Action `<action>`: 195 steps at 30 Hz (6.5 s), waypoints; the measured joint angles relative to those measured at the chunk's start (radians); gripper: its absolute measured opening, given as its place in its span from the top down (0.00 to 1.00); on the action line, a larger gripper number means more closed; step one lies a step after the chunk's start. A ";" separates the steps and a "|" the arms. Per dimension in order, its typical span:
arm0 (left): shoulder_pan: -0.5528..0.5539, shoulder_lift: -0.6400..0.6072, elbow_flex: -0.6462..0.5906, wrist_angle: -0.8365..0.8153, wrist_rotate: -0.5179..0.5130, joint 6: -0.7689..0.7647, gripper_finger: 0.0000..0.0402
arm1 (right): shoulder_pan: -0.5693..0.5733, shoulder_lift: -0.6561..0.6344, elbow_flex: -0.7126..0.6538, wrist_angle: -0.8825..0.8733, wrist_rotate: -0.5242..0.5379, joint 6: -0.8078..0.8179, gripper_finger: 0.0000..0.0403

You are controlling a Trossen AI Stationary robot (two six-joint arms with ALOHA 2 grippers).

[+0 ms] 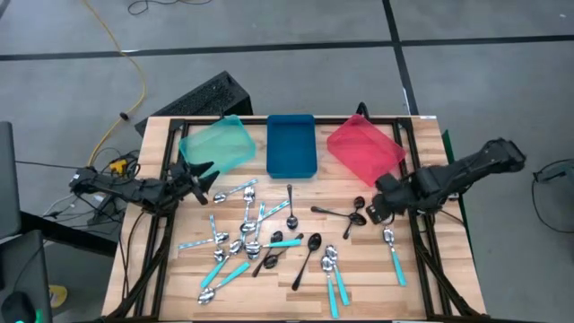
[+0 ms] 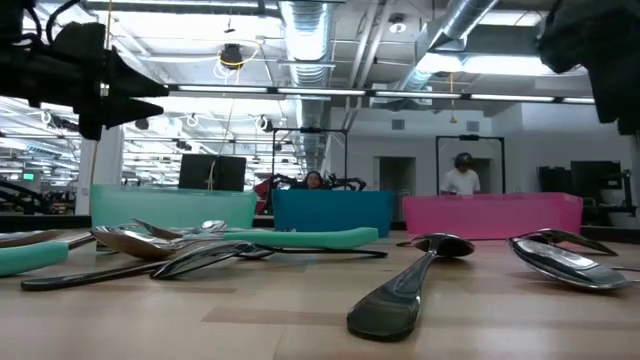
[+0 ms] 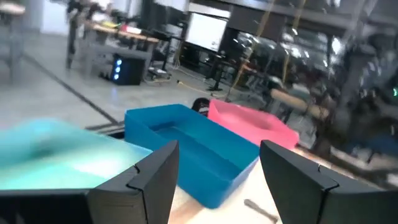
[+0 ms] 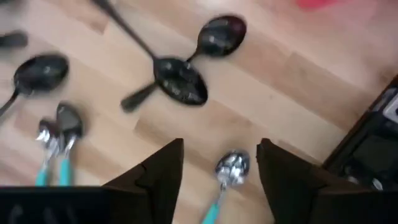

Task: Sort silverware by color (type)
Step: Put the blue spoon into the light blue bin, then put the black spoon into the blue bin

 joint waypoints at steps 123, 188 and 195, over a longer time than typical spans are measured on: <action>0.023 0.182 0.278 -0.441 0.431 -0.352 0.46 | -0.641 1.255 1.100 1.260 0.018 -1.173 0.86; 0.023 0.182 0.278 -0.455 0.411 -0.307 0.46 | -0.639 1.111 1.444 0.508 -0.010 -1.632 0.72; 0.023 0.182 0.278 -0.460 0.421 -0.274 0.46 | -0.591 0.868 1.448 0.196 -0.010 -1.537 0.72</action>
